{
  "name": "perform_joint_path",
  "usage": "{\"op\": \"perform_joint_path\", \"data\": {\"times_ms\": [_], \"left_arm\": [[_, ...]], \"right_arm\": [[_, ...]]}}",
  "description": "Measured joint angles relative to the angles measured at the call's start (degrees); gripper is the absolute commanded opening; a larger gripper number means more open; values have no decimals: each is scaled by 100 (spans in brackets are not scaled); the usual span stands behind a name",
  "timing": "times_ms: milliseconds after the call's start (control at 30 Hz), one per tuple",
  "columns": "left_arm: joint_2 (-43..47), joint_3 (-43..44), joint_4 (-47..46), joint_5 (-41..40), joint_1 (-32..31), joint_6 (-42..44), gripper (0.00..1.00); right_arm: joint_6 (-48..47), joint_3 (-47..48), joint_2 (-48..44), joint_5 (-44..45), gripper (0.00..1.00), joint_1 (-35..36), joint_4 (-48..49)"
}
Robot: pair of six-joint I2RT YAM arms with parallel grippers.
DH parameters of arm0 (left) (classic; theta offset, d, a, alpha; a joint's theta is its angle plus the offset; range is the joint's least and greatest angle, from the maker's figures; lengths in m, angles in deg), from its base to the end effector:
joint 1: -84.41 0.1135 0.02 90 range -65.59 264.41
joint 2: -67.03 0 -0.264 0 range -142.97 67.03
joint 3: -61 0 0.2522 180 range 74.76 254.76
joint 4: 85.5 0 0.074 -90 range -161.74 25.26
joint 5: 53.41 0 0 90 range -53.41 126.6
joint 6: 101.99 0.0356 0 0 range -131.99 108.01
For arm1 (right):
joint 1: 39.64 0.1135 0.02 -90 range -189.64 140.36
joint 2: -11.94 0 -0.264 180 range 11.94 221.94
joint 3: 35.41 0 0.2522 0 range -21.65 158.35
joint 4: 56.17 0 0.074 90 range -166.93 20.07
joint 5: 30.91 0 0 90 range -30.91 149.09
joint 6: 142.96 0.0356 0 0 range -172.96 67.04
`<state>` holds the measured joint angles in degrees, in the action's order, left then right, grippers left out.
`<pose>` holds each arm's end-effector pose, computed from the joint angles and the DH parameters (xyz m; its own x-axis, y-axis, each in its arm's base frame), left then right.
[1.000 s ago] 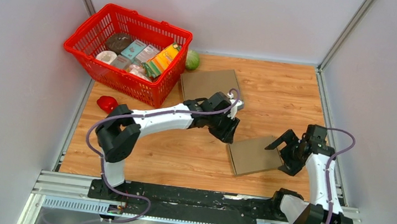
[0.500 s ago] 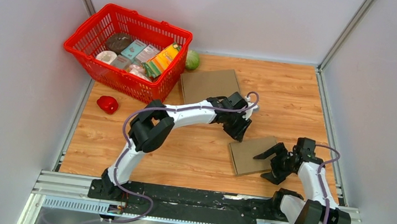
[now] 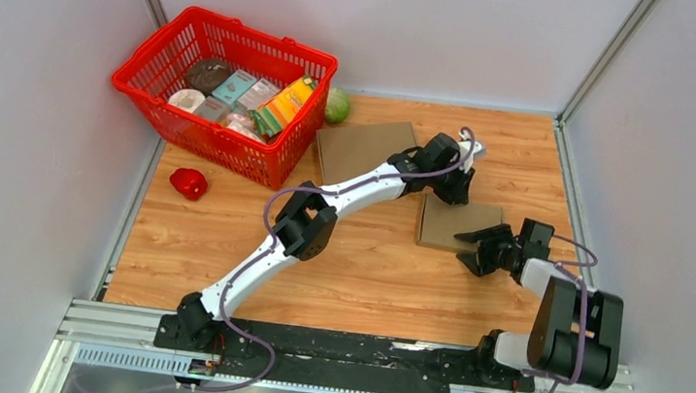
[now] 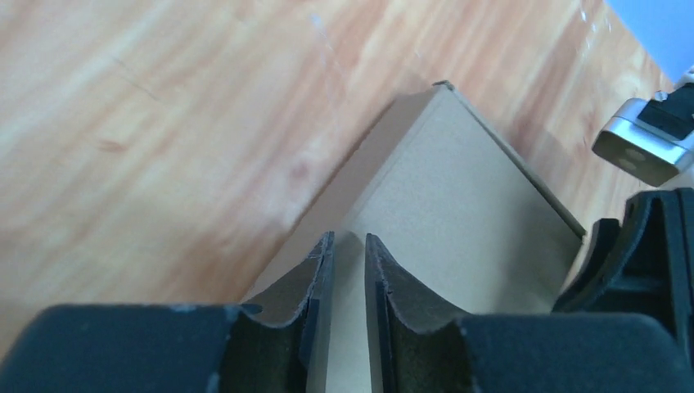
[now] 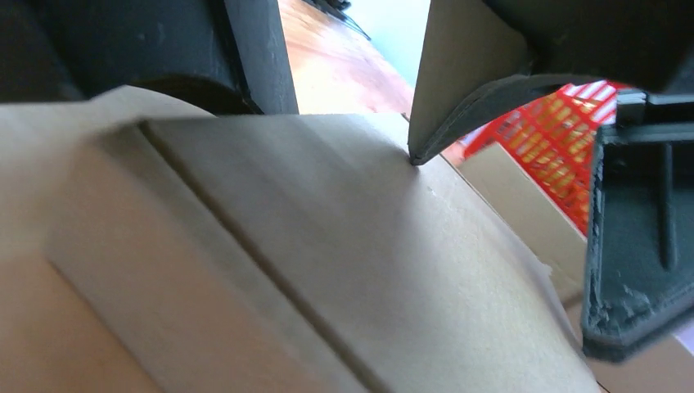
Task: Fold the paper box
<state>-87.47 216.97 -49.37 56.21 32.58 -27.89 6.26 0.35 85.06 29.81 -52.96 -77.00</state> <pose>0.3607 -0.4782 0.1725 -0.5876 0.3300 -0.7388 0.7801 0.4735 -0.4090 0.1978 -0.0289 0.1238 -0.4661 0.8804 0.0873 0.6849 0.2965 0.6655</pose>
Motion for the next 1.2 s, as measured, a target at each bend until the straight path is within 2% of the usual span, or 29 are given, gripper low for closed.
{"op": "perform_joint_path", "data": {"times_ms": [33,100,233,367,433,467,500,600,700,833,900,967,1067,1200], "left_arm": [[-17,2,-118,4,66,-70,45],[-24,22,-240,83,203,-229,46],[131,-52,-177,98,398,-393,57],[682,-229,376,98,424,-372,59],[1034,-229,590,122,435,-372,59],[1244,-229,684,133,437,-372,59],[1504,-234,787,144,439,-372,59],[2487,-555,896,190,442,-372,59],[3718,-1338,940,162,442,-365,59],[5416,-2881,903,-103,446,-304,59],[6251,-3731,946,-289,446,-293,59],[7018,-4422,1058,-509,446,-275,59],[8059,-5086,1311,-855,448,-214,59],[9344,-5287,1755,-1353,457,-131,60]], "right_arm": [[83,116,225,2,58,0,186],[295,315,715,52,59,0,741],[463,728,1491,142,59,-4,1652],[577,1008,1947,251,59,-63,2188],[627,1027,1980,343,63,-87,2271],[634,1032,1969,389,66,-98,2267],[608,1056,1950,442,76,-114,2234],[308,1263,1687,741,93,-151,1810],[-219,1403,1060,1241,100,-173,1108],[-1147,1860,-229,2076,100,61,-461],[-1617,2273,-824,2402,100,522,-1099],[-2096,2769,-1344,2583,100,1276,-1665],[-2588,3445,-1926,2490,100,2162,-2317],[-2953,4063,-2693,2173,100,2275,-2752]]}}
